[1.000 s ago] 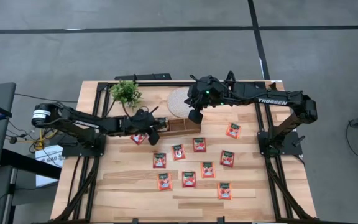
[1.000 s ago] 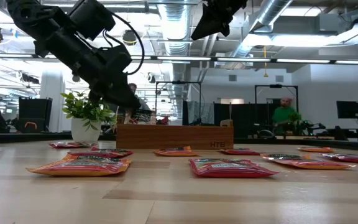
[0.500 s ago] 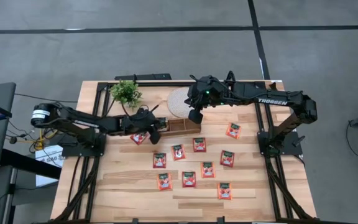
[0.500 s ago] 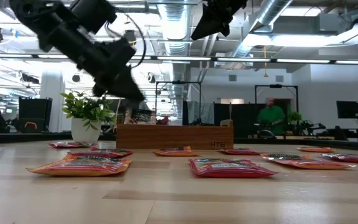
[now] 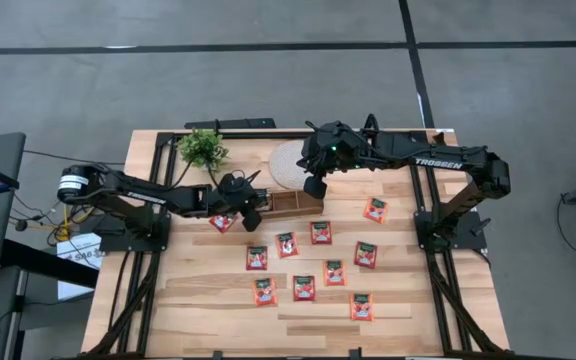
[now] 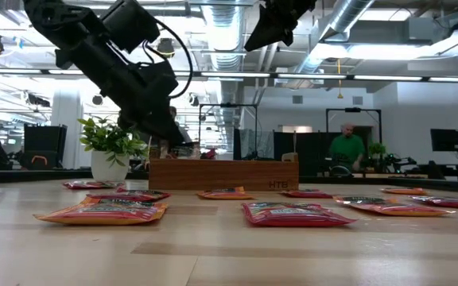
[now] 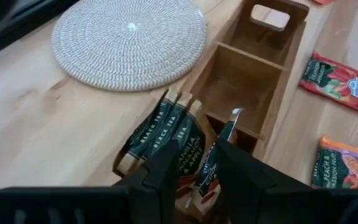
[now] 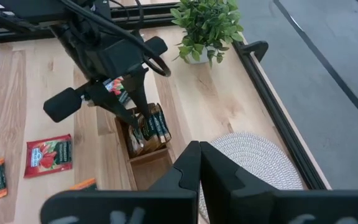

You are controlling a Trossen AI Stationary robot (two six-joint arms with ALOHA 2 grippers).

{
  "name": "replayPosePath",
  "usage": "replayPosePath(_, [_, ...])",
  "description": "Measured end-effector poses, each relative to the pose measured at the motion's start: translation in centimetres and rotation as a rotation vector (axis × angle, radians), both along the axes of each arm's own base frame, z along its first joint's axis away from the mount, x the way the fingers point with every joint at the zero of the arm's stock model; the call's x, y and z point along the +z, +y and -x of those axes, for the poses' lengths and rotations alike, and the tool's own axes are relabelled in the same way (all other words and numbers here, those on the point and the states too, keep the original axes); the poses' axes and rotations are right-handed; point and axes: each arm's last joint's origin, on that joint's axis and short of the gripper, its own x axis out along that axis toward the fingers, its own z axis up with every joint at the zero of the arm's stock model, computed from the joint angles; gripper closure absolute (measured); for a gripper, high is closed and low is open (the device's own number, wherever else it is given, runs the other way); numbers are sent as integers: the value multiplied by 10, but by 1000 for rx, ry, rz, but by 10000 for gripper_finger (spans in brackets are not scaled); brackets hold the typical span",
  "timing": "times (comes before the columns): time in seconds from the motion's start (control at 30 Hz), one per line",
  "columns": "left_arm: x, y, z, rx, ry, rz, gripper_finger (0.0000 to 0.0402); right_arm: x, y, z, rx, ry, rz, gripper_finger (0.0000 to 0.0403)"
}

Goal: Pick & Place Tea
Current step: Put the brown tea bag into the left of the wooden organizer, then put the orange tea bag into the middle of the wooden organizer

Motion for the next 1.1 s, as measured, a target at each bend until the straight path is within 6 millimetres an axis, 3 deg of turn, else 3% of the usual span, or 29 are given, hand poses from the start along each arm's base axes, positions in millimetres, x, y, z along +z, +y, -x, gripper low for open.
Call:
replayPosePath(0.27, [33,3,-10,26,40,-112,303,-1,0,1,0,9,-2,403])
replayPosePath(0.43, [54,3,2,69,160,-124,303,6,2,10,6,19,2,403])
replayPosePath(0.63, [69,-6,38,150,172,-27,303,29,9,51,-8,56,-10,403])
replayPosePath(0.83, [82,-28,73,150,5,116,303,42,24,92,-55,128,-63,403])
replayPosePath(1.0, [70,-48,90,74,-11,267,303,31,49,116,-46,201,-145,403])
replayPosePath(1.1, [63,-58,93,58,0,336,303,19,59,132,-155,287,-169,403])
